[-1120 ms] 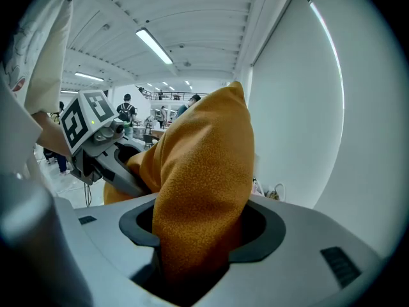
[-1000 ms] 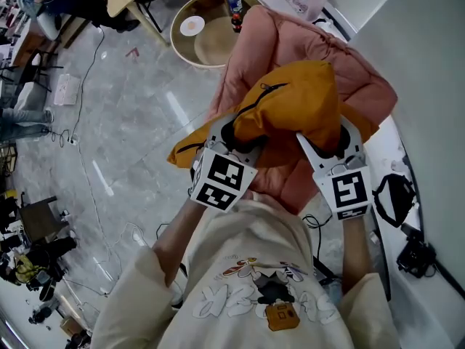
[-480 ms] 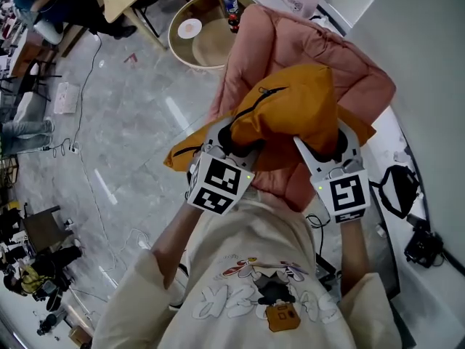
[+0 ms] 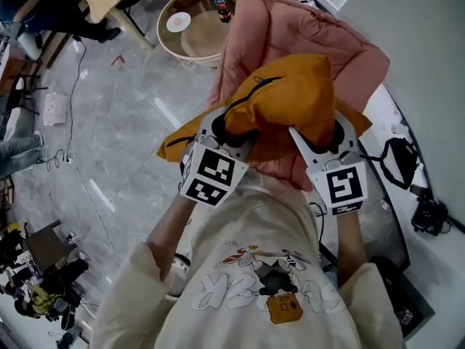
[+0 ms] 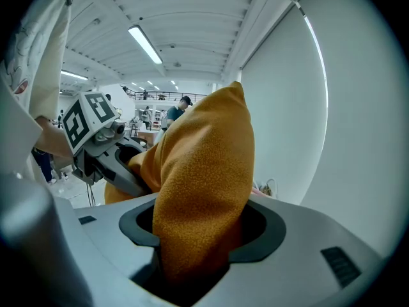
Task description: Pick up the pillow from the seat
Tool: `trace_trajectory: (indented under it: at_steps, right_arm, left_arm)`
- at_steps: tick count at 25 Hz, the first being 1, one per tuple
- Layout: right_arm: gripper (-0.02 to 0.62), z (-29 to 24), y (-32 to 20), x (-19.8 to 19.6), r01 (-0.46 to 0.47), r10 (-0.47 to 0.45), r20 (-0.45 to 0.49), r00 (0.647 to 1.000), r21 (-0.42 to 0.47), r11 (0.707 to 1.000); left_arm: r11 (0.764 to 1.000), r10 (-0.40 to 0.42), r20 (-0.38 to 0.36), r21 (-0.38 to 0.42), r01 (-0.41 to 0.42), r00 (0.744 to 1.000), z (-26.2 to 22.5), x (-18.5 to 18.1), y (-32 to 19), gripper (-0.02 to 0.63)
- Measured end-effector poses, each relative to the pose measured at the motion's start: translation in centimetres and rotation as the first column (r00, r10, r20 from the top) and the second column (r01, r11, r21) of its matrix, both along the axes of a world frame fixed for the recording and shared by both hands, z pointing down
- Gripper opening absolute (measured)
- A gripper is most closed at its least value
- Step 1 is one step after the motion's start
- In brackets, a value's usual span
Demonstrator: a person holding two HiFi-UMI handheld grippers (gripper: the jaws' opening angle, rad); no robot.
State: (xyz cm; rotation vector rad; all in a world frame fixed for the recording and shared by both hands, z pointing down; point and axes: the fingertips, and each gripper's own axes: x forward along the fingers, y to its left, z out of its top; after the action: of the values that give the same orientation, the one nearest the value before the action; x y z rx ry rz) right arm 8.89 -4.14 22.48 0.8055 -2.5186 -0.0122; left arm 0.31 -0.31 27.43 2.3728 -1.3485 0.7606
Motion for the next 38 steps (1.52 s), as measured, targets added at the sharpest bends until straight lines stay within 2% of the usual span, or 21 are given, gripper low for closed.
trace_trajectory:
  at_steps: [6,14,19,25,38]
  right_arm:
    - [0.276,-0.7,2.7,-1.5,-0.045,0.045,-0.007,0.999,0.012,0.999]
    - [0.281,-1.4,6.1,0.1,-0.122,0.122,-0.013,0.992,0.025,0.992]
    - [0.281,-2.0,8.1,1.0,-0.156,0.157,-0.013,0.988,0.049,0.987]
    - [0.281,-2.9,9.7,1.9,-0.2,0.2,0.004,0.98,0.067,0.977]
    - [0.281,-3.7,11.7,1.2,-0.263,0.263,0.013,0.965,0.075,0.962]
  left_arm:
    - [0.996,0.079,0.002,0.042,-0.079,0.997,-1.5,-1.4,1.8,0.238]
    - [0.986,0.161,0.005,0.052,-0.161,0.987,-2.1,0.1,4.4,0.238]
    - [0.982,0.184,0.0,0.048,-0.184,0.983,-2.0,0.6,6.3,0.238]
    - [0.969,0.234,0.032,0.071,-0.235,0.972,-2.9,1.4,7.4,0.239]
    - [0.947,0.296,0.07,0.108,-0.302,0.953,-4.1,0.4,8.6,0.239]
